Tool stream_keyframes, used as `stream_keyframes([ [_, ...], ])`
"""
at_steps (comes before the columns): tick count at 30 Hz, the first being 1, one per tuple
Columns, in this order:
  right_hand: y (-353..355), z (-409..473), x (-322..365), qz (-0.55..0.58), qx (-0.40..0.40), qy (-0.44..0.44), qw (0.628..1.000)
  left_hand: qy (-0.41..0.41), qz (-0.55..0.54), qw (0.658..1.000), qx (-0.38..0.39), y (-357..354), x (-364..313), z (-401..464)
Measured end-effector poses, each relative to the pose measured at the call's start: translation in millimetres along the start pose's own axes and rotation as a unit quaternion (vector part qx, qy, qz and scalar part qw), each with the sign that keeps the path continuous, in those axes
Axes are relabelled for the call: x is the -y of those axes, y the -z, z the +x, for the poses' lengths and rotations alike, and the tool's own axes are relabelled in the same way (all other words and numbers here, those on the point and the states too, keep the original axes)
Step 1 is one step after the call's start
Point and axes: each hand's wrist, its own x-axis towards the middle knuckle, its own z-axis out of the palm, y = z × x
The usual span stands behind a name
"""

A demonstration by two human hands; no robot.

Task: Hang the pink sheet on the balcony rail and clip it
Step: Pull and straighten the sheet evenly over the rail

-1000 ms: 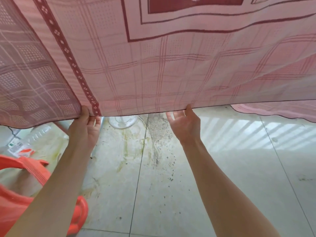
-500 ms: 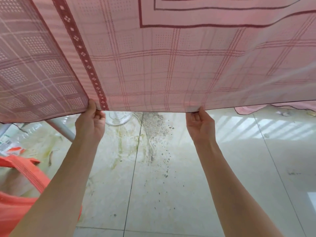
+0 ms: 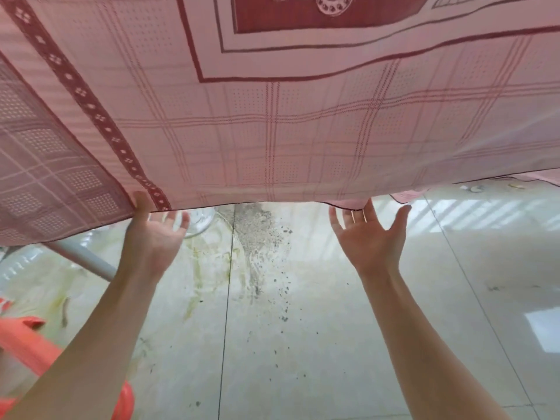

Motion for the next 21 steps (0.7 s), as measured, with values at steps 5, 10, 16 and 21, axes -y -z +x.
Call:
stream_keyframes([
  [5,-11,-3,16,-0.02,0.01,0.046,0.999,0.07,0.054,0.993,0.072,-26,43,-5],
  [10,-19,-6,40,-0.06,-0.033,0.094,0.993,0.068,-0.024,0.997,0.034,-54,59,1],
  [16,-28,-11,60,-0.004,-0.022,0.13,0.991,0.047,-0.015,0.998,-0.029,-43,30,11],
  [21,-35,-10,82,-0.008,-0.03,0.15,0.988,0.044,-0.023,0.998,-0.044,-54,23,19],
])
